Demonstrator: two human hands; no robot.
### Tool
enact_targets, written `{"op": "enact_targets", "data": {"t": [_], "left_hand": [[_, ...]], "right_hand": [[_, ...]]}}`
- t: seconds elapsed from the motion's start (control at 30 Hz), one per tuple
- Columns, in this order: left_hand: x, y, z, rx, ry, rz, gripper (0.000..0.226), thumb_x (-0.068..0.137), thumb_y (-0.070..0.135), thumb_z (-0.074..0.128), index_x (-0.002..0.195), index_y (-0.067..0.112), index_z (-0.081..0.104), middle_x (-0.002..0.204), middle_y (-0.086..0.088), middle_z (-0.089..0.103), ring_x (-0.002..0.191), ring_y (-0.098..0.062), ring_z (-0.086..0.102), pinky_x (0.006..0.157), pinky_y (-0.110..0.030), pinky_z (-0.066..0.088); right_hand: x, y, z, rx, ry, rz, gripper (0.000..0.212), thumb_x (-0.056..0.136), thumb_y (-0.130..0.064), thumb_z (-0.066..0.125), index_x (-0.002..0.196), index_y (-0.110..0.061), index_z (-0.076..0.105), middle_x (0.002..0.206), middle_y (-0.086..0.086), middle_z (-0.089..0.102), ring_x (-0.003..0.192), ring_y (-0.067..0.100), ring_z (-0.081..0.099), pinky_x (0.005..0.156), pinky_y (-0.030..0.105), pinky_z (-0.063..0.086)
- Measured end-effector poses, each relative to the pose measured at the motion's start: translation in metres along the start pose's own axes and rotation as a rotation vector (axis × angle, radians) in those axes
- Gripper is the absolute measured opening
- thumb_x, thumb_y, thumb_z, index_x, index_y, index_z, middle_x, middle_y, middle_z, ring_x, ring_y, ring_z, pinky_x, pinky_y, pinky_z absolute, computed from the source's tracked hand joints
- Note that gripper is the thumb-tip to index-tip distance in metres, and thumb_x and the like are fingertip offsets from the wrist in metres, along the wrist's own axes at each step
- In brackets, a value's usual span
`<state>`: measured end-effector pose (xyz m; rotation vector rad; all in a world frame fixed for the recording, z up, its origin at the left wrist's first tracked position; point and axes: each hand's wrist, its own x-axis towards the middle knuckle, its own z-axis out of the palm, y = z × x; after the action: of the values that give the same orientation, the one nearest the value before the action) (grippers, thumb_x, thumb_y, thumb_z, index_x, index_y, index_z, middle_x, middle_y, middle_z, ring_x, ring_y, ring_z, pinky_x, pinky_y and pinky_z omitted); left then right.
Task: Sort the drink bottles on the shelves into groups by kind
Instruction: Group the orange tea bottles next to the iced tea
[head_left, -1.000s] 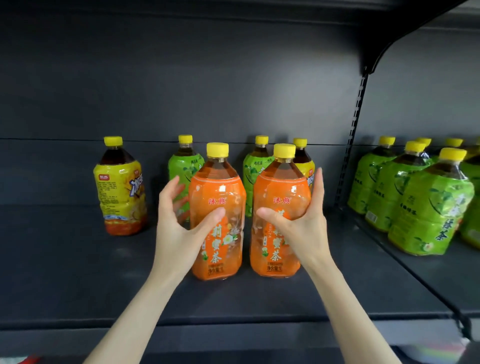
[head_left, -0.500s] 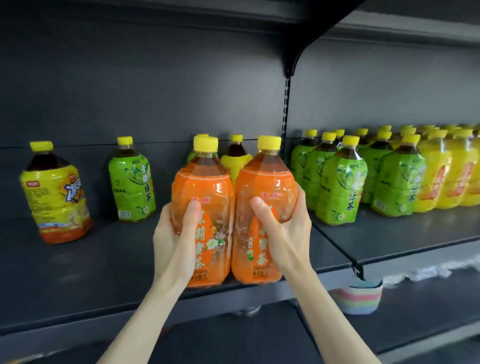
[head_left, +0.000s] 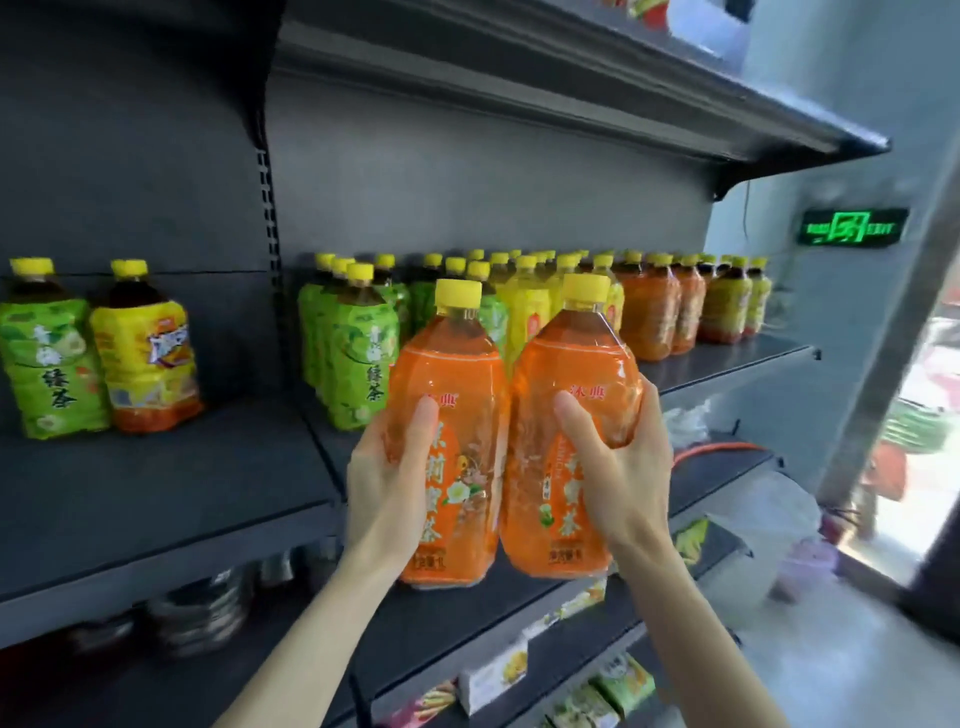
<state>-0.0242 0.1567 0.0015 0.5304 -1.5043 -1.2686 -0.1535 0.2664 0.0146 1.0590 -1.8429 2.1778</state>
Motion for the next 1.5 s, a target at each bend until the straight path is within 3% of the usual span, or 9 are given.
{"op": "enact_targets", "data": {"t": [0.1, 0.23, 0.37, 0.6, 0.77, 1.03, 1.13, 1.23, 1.5], "left_hand": [[-0.006, -0.005, 0.057, -0.021, -0.062, -0.009, 0.057, 0.065, 0.080, 0.047, 0.098, 0.036, 0.061, 0.097, 0.012, 0.070, 0.088, 0.000, 0.065, 0.079, -0.028, 0.050], [0.006, -0.014, 0.119, -0.041, -0.127, -0.027, 0.062, 0.068, 0.078, 0.047, 0.106, 0.032, 0.062, 0.100, 0.007, 0.071, 0.092, -0.011, 0.068, 0.087, -0.043, 0.053], [0.035, -0.024, 0.171, -0.029, -0.130, -0.004, 0.076, 0.063, 0.084, 0.045, 0.111, 0.028, 0.061, 0.100, 0.006, 0.071, 0.092, -0.014, 0.068, 0.087, -0.046, 0.053], [0.106, -0.067, 0.256, -0.037, -0.122, 0.065, 0.066, 0.070, 0.077, 0.044, 0.112, 0.028, 0.060, 0.096, 0.015, 0.071, 0.086, -0.001, 0.067, 0.074, -0.022, 0.052], [0.164, -0.102, 0.317, -0.052, -0.129, 0.052, 0.070, 0.069, 0.078, 0.044, 0.117, 0.028, 0.058, 0.102, 0.010, 0.070, 0.093, -0.007, 0.067, 0.086, -0.037, 0.053], [0.226, -0.139, 0.412, -0.019, -0.135, 0.060, 0.053, 0.079, 0.066, 0.044, 0.115, 0.029, 0.053, 0.100, 0.012, 0.067, 0.084, 0.004, 0.065, 0.071, -0.016, 0.052], [0.239, -0.150, 0.444, 0.011, -0.096, 0.062, 0.056, 0.076, 0.062, 0.043, 0.118, 0.025, 0.051, 0.099, 0.013, 0.064, 0.086, 0.003, 0.065, 0.063, -0.008, 0.049], [0.246, -0.159, 0.473, 0.053, -0.026, 0.054, 0.052, 0.074, 0.060, 0.043, 0.116, 0.029, 0.045, 0.098, 0.018, 0.060, 0.079, 0.014, 0.060, 0.061, -0.003, 0.047], [0.246, -0.184, 0.519, 0.136, 0.213, 0.061, 0.055, 0.075, 0.061, 0.044, 0.121, 0.030, 0.042, 0.111, 0.006, 0.063, 0.098, -0.007, 0.063, 0.080, -0.025, 0.053]], "right_hand": [[0.021, 0.016, -0.051, -0.037, 0.056, 0.009, 0.078, 0.054, -0.072, 0.061, 0.118, -0.029, 0.054, 0.085, -0.020, 0.067, 0.079, -0.008, 0.063, 0.062, 0.010, 0.045], [0.059, 0.037, -0.094, -0.052, 0.077, 0.015, 0.075, 0.054, -0.072, 0.063, 0.116, -0.030, 0.054, 0.089, -0.015, 0.068, 0.080, -0.003, 0.065, 0.066, 0.018, 0.049], [0.106, 0.065, -0.113, -0.042, 0.102, 0.009, 0.074, 0.055, -0.071, 0.064, 0.116, -0.031, 0.052, 0.090, -0.018, 0.067, 0.082, -0.003, 0.065, 0.072, 0.025, 0.052], [0.203, 0.131, -0.128, -0.042, 0.100, -0.014, 0.073, 0.055, -0.070, 0.065, 0.115, -0.031, 0.052, 0.086, -0.019, 0.068, 0.080, -0.002, 0.066, 0.069, 0.025, 0.053], [0.279, 0.179, -0.138, -0.072, 0.080, -0.015, 0.077, 0.055, -0.071, 0.064, 0.119, -0.030, 0.052, 0.085, -0.029, 0.067, 0.079, -0.005, 0.066, 0.067, 0.022, 0.051], [0.381, 0.245, -0.163, -0.055, 0.088, -0.002, 0.077, 0.054, -0.071, 0.063, 0.119, -0.031, 0.052, 0.087, -0.019, 0.067, 0.080, -0.005, 0.065, 0.065, 0.015, 0.050], [0.417, 0.271, -0.172, -0.025, 0.051, 0.001, 0.078, 0.056, -0.071, 0.065, 0.121, -0.030, 0.051, 0.094, -0.015, 0.068, 0.084, 0.004, 0.067, 0.075, 0.029, 0.056], [0.450, 0.295, -0.179, 0.014, -0.023, -0.004, 0.079, 0.056, -0.070, 0.065, 0.122, -0.031, 0.051, 0.097, -0.014, 0.068, 0.085, 0.001, 0.067, 0.076, 0.028, 0.055], [0.506, 0.338, -0.190, 0.143, -0.286, -0.028, 0.079, 0.059, -0.064, 0.067, 0.126, -0.025, 0.050, 0.088, -0.031, 0.067, 0.082, -0.003, 0.066, 0.074, 0.021, 0.052]]}}
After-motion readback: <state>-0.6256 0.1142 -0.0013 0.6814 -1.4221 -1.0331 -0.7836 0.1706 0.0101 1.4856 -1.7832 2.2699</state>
